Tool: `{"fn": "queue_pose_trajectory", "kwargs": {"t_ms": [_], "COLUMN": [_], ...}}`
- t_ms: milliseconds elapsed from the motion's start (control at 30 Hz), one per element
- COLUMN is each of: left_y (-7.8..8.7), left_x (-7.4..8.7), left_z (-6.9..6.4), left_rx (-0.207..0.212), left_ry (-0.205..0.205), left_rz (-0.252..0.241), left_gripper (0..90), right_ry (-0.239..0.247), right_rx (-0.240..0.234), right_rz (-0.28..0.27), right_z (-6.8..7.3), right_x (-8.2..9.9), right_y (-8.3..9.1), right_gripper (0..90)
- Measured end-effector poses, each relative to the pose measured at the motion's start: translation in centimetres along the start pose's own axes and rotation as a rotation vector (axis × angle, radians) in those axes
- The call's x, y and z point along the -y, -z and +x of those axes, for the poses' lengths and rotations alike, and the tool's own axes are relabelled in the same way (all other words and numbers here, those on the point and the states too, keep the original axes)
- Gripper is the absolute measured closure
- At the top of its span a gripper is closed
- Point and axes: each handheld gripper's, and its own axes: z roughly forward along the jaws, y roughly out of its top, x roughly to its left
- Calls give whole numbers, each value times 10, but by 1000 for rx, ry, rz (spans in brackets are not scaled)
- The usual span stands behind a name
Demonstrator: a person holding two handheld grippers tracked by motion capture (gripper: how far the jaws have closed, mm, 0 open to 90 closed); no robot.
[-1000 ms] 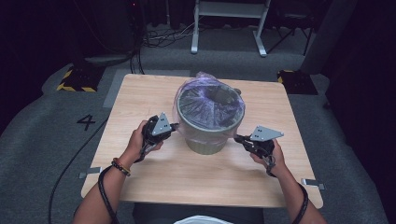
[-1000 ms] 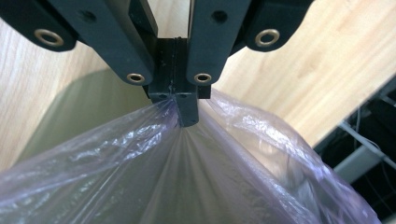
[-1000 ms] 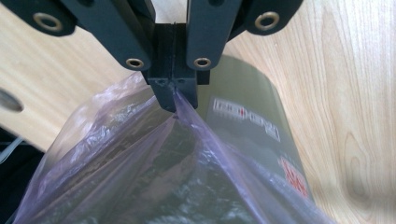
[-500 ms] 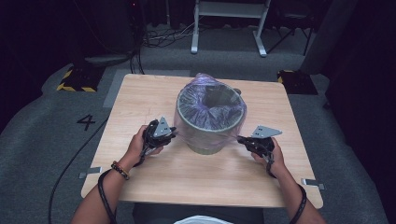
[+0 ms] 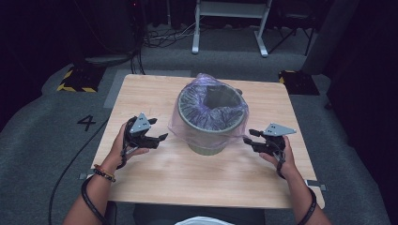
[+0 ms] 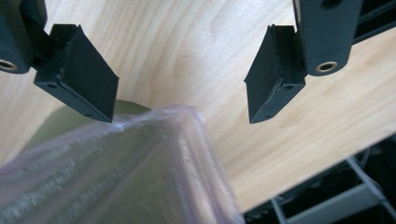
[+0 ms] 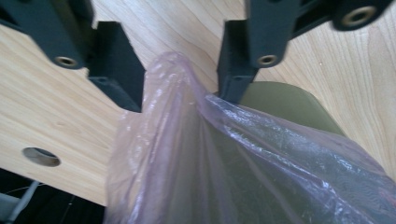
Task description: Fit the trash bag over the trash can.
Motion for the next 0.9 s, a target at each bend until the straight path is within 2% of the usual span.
{"fn": "queue_pose_trajectory", "kwargs": {"t_ms": [100,167,233,267,433,600,733,867,900], "left_y": [3,5,6,6,-1,-12,-16,-19,-21], "left_x": [-5,-9,-13,-15,-20,-21,-22,-26,-27], "left_z": [8,14,16,16,5,-8,-17,-24,-25], "left_rx": [-12,-6,-8,4,37,90,113,103,109], "left_ry": [45,85,102,104,81,64,49,28,34], "left_rz": [-43,-83,-102,-110,-99,-82,-78,-75,-79], "left_gripper": [264,288,291,291,293,255,262,330,353], "right_ry": [16,24,12,7,-45,-49,-11,43,53], "right_rx": [-15,-6,-3,7,41,80,86,73,69], "right_rz": [5,9,1,-5,-78,-140,-172,-190,-193], "right_z": [0,0,-4,-6,-22,-28,-27,-24,-23], "right_x": [-1,-2,-2,-3,-15,-42,-73,-104,-112], "right_y": [7,11,17,20,40,53,54,48,46], "right_gripper": [421,377,373,370,366,374,396,410,412]}}
